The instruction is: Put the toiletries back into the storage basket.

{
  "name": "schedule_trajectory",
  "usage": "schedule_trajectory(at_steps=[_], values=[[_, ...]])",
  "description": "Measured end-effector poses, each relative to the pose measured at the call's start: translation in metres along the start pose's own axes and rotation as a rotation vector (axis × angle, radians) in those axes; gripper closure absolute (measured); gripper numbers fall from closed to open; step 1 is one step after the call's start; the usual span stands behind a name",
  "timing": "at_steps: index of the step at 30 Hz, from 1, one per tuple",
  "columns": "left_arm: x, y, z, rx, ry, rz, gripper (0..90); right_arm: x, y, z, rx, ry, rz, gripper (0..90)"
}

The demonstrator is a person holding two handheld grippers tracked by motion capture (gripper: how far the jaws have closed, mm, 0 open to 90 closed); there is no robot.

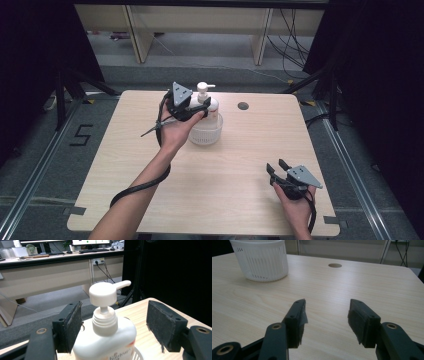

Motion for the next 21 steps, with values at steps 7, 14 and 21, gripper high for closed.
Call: schedule_trajectory(at_steps=[7, 14, 21], values=[[0.003, -0.009, -0.011, 0.018, 0.003, 0.006, 28.1, 0.001, 0.0, 0.0, 0.008, 0.008, 0.009, 48.3], [0.005, -0.019, -0.022, 0.021, -0.005, 0.019, 28.1, 0.001, 0.0, 0.001, -0.002, -0.003, 0.002, 48.4], [0.006, -0.032, -0.031, 0.028, -0.016, 0.019, 28.1, 0.001, -0.001, 0.0, 0.001, 0.001, 0.009, 48.4]])
Point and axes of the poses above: each handheld gripper's, and its own axes: z roughly forward along the jaws, y roughly out of its top, x roughly to its left, the point moved 1 cm from there along z, roughly forward along the jaws, and after that the axes turned 9 degrees about x, right-handed, at the moved point
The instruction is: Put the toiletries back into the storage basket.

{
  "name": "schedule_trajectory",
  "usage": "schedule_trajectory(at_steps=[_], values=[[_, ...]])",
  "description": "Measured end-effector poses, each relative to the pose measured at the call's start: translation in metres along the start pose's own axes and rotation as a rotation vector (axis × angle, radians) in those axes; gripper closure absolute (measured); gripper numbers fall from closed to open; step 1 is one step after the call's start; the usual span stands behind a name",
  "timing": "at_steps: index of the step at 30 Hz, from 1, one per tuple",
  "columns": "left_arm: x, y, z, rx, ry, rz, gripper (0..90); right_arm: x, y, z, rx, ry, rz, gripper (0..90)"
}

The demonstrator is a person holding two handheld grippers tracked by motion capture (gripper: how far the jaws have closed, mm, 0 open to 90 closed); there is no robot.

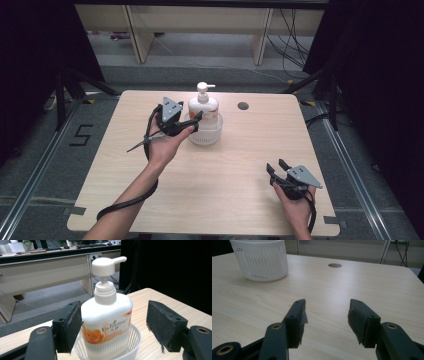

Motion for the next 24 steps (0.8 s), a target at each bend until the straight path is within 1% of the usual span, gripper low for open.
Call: schedule_trajectory(at_steps=[1, 2, 4, 5, 6, 8, 9, 10, 14, 22, 24], values=[[0.0, -0.002, -0.001, 0.002, 0.001, 0.0, 28.1, 0.001, 0.0, 0.0, 0.002, -0.003, 0.005, 48.4], [0.0, -0.004, -0.003, 0.003, -0.001, 0.002, 28.1, 0.0, 0.0, 0.0, 0.0, -0.005, -0.003, 48.4], [0.0, -0.008, -0.007, 0.003, -0.004, 0.005, 28.1, 0.0, 0.0, 0.0, 0.002, -0.001, -0.001, 48.4], [0.0, -0.01, -0.009, 0.003, -0.004, 0.009, 28.1, 0.001, 0.0, -0.001, 0.008, 0.005, 0.013, 48.4], [0.0, -0.012, -0.01, 0.001, -0.005, 0.007, 28.1, 0.001, 0.0, -0.001, 0.011, 0.016, 0.019, 48.3], [0.001, -0.018, -0.014, 0.003, -0.007, 0.01, 28.1, 0.001, 0.0, 0.0, 0.006, 0.022, 0.023, 48.4], [0.002, -0.021, -0.016, 0.002, -0.006, 0.011, 28.1, 0.0, 0.0, -0.001, 0.005, 0.0, 0.001, 48.4], [0.003, -0.024, -0.018, 0.005, -0.007, 0.011, 28.1, -0.001, 0.0, 0.0, -0.005, -0.008, -0.013, 48.4], [0.006, -0.038, -0.025, 0.011, -0.004, 0.0, 28.1, -0.001, 0.0, 0.0, -0.005, -0.008, -0.012, 48.4], [0.012, -0.062, -0.04, 0.007, -0.004, 0.007, 27.4, -0.001, 0.0, 0.0, -0.007, -0.01, -0.016, 48.4], [0.013, -0.065, -0.043, 0.006, -0.003, 0.006, 27.3, -0.001, 0.0, 0.0, -0.011, -0.017, -0.022, 48.4]])
Point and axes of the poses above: each handheld gripper's, and its own axes: z roughly forward along the jaws, y roughly out of its top, x roughly to its left, the point moved 1 cm from there along z, roughly forward along the jaws, and after that the axes turned 9 degrees about x, right-handed, at the moved point
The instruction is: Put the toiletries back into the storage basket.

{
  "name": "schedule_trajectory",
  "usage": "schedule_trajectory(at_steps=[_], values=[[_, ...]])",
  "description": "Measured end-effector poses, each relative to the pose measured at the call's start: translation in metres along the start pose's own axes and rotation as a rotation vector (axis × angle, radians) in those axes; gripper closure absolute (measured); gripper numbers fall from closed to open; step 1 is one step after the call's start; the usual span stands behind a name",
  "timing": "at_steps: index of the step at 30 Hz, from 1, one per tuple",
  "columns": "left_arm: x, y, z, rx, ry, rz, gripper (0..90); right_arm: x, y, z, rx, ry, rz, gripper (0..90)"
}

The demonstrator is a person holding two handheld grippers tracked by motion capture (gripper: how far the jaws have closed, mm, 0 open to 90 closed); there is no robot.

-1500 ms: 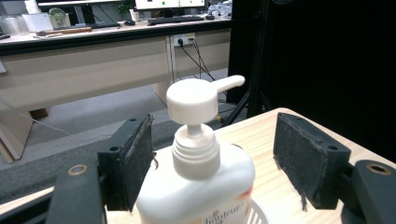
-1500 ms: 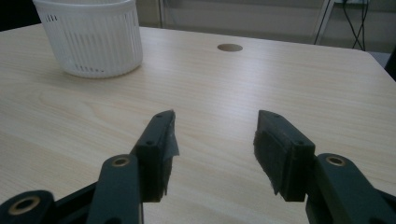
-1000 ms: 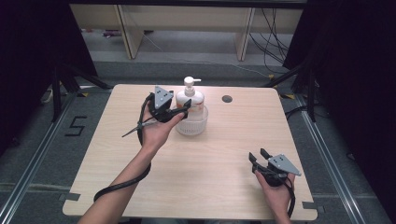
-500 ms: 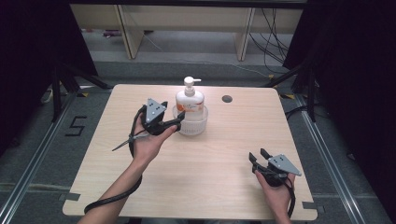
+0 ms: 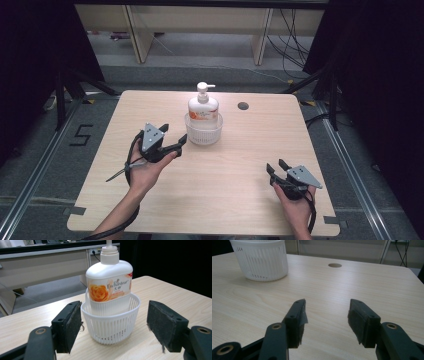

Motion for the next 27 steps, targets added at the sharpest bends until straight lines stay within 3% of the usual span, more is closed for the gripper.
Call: schedule_trajectory(at_steps=[2, 6, 9, 16, 19, 23, 26, 27], values=[[0.001, -0.004, -0.003, -0.003, 0.0, 0.0, 27.2, 0.002, 0.0, -0.001, 0.019, 0.015, 0.022, 48.4], [0.003, -0.013, -0.007, -0.003, 0.001, -0.009, 27.0, 0.0, 0.0, 0.0, 0.011, 0.007, 0.003, 48.4], [0.003, -0.019, -0.008, -0.002, 0.003, -0.011, 27.0, 0.003, 0.0, 0.0, 0.021, 0.027, 0.027, 48.4], [0.006, -0.034, -0.011, 0.003, -0.009, -0.005, 26.8, 0.002, 0.0, 0.0, 0.015, 0.009, 0.019, 48.3], [0.008, -0.044, -0.012, 0.013, -0.012, 0.0, 26.8, 0.002, 0.0, -0.001, 0.02, 0.008, 0.009, 48.4], [0.012, -0.059, -0.013, 0.026, -0.011, 0.002, 26.7, 0.004, -0.001, -0.002, 0.024, 0.008, 0.038, 48.4], [0.016, -0.072, -0.014, 0.032, -0.01, -0.002, 26.7, 0.001, 0.0, -0.001, 0.018, 0.001, 0.002, 48.4], [0.017, -0.075, -0.014, 0.031, -0.009, -0.009, 26.7, 0.002, 0.0, -0.001, 0.021, 0.005, 0.011, 48.4]])
Point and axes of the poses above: each handheld gripper's, and its own axes: z roughly forward along the jaws, y roughly out of its top, x roughly to its left, the point moved 1 cm from there along z, roughly forward along the jaws, and after that the axes turned 9 degrees about x, right-handed, at the moved point
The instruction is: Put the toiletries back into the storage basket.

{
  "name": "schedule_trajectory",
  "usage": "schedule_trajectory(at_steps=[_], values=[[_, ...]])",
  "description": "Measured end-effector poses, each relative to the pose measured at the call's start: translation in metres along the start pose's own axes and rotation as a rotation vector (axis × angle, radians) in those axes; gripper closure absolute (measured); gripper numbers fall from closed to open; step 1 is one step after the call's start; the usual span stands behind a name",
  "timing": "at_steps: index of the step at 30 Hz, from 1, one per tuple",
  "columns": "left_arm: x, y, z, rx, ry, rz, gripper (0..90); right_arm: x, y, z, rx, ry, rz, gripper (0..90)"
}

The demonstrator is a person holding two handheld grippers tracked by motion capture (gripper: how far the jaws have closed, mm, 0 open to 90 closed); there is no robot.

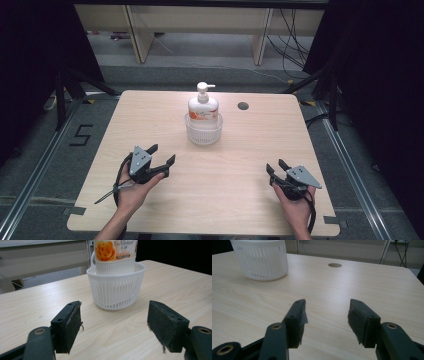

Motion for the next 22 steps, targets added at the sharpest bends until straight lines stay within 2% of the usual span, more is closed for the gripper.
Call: schedule_trajectory(at_steps=[2, 4, 5, 6, 8, 10, 13, 15, 16, 18, 22], values=[[0.003, -0.009, -0.001, 0.002, 0.001, -0.004, 26.8, -0.001, 0.0, 0.001, -0.006, -0.005, -0.01, 48.4], [0.006, -0.018, -0.001, -0.002, 0.012, -0.012, 27.1, 0.001, 0.0, 0.0, 0.002, 0.005, 0.01, 48.4], [0.007, -0.024, -0.001, -0.002, 0.014, -0.019, 27.2, -0.001, 0.0, 0.0, -0.004, -0.003, -0.008, 48.4], [0.008, -0.027, 0.0, -0.006, 0.015, -0.026, 27.2, -0.001, 0.0, -0.001, 0.013, -0.006, -0.014, 48.4], [0.009, -0.033, 0.0, -0.005, 0.015, -0.027, 27.2, 0.001, 0.0, 0.0, 0.016, 0.016, 0.002, 48.4], [0.01, -0.038, 0.0, -0.003, 0.016, -0.036, 27.2, 0.0, 0.0, 0.0, 0.009, 0.009, 0.003, 48.4], [0.011, -0.043, 0.0, -0.014, 0.019, -0.042, 27.1, 0.0, 0.0, 0.0, 0.016, 0.025, 0.002, 48.4], [0.011, -0.045, -0.002, -0.018, 0.023, -0.038, 27.2, 0.001, 0.0, -0.001, 0.022, 0.004, 0.007, 48.4], [0.011, -0.046, -0.002, -0.021, 0.025, -0.039, 27.1, 0.0, 0.0, 0.0, 0.023, 0.012, 0.004, 48.3], [0.011, -0.047, -0.003, -0.024, 0.025, -0.034, 27.0, -0.001, 0.0, 0.001, -0.005, 0.012, 0.001, 48.2], [0.011, -0.048, -0.003, -0.031, 0.027, -0.039, 26.9, -0.001, 0.0, 0.001, -0.008, 0.001, -0.002, 48.0]])
Point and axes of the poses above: each handheld gripper's, and its own axes: z roughly forward along the jaws, y roughly out of its top, x roughly to its left, the point moved 1 cm from there along z, roughly forward along the jaws, and after that the axes turned 9 degrees about x, right-handed, at the moved point
